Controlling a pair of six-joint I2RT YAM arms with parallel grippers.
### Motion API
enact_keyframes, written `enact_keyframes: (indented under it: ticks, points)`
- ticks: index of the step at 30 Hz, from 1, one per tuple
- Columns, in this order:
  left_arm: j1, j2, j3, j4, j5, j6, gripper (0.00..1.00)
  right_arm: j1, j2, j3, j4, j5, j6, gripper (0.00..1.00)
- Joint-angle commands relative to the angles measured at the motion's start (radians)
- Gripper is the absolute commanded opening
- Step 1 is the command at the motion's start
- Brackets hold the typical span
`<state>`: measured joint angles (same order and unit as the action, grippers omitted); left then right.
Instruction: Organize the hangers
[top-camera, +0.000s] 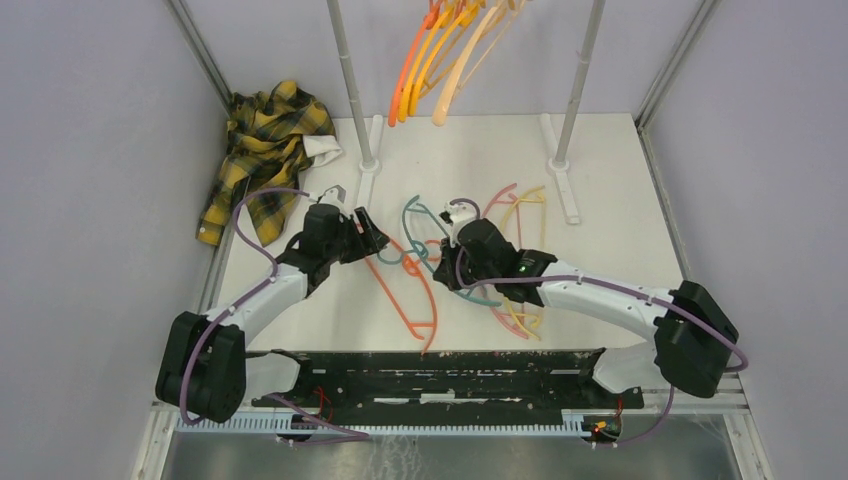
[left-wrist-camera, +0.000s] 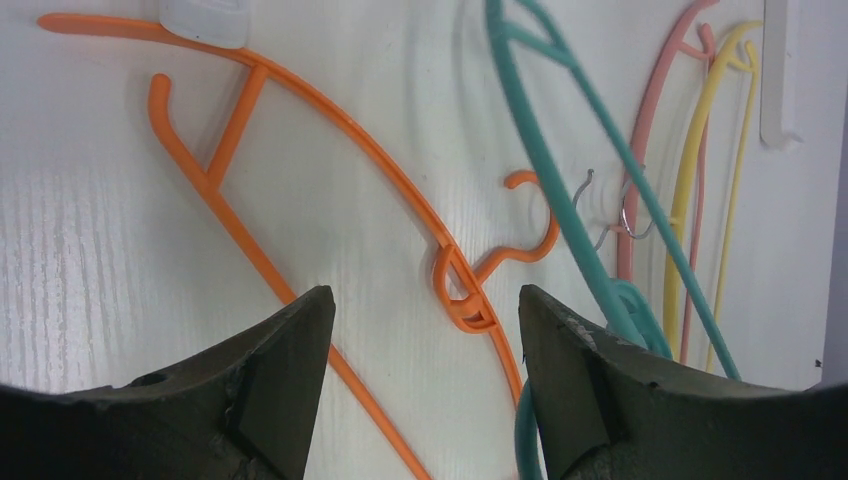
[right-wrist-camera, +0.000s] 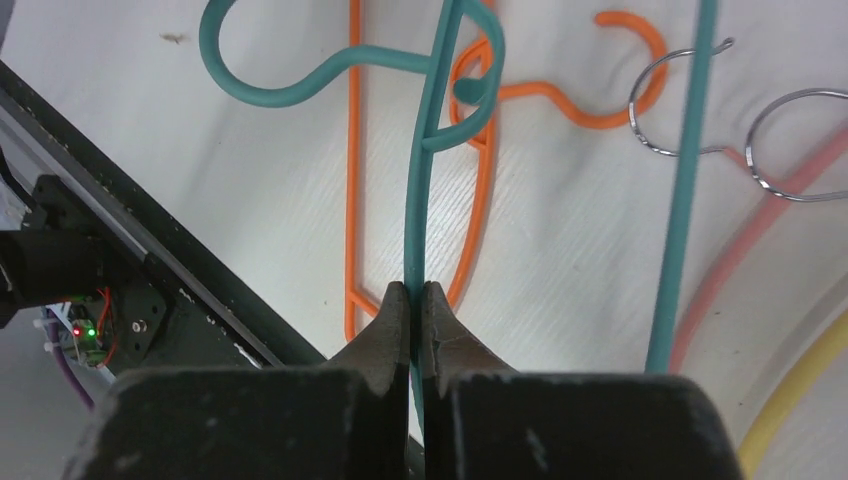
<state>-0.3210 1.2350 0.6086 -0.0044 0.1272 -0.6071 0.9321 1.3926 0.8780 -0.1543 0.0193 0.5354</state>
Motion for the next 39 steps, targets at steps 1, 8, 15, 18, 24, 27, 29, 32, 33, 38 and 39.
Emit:
enact_keyframes:
  ticks: [1, 8, 15, 18, 24, 27, 29, 32, 33, 38, 39]
  points:
    - [-0.004, -0.030, 0.025, -0.004, -0.014, 0.048, 0.75, -0.059, -0.120, -0.017, 0.094, 0.016, 0.035, 0.01]
    - [-0.004, -0.055, 0.025, 0.029, 0.013, 0.020, 0.75, -0.099, -0.207, -0.059, -0.081, 0.082, -0.063, 0.01]
    - [-0.004, -0.060, 0.023, 0.093, 0.069, -0.027, 0.76, -0.117, -0.266, -0.140, -0.106, 0.116, -0.054, 0.01]
    - [-0.004, -0.067, 0.013, 0.077, 0.053, -0.017, 0.75, -0.145, -0.293, -0.158, -0.106, 0.128, -0.061, 0.01]
    - [-0.004, -0.069, -0.022, 0.093, 0.051, -0.022, 0.75, -0.149, -0.136, -0.172, -0.084, 0.118, -0.088, 0.01]
    - [-0.004, -0.072, -0.025, 0.089, 0.047, -0.020, 0.75, -0.150, -0.058, -0.192, -0.043, 0.118, -0.067, 0.01]
    - [-0.004, -0.075, -0.024, 0.085, 0.045, -0.016, 0.75, -0.150, -0.022, -0.197, -0.023, 0.120, -0.058, 0.01]
    - [-0.004, -0.079, -0.023, 0.081, 0.044, -0.015, 0.75, -0.150, 0.020, -0.198, -0.006, 0.128, -0.051, 0.01]
    - [-0.004, -0.079, -0.023, 0.082, 0.043, -0.014, 0.75, -0.149, 0.031, -0.197, -0.005, 0.134, -0.051, 0.01]
    - [-0.004, -0.074, -0.030, 0.091, 0.044, -0.016, 0.75, -0.150, 0.068, -0.199, -0.002, 0.163, -0.037, 0.14]
    - [-0.003, -0.073, -0.030, 0.092, 0.044, -0.016, 0.75, -0.150, 0.072, -0.201, -0.003, 0.165, -0.037, 0.14]
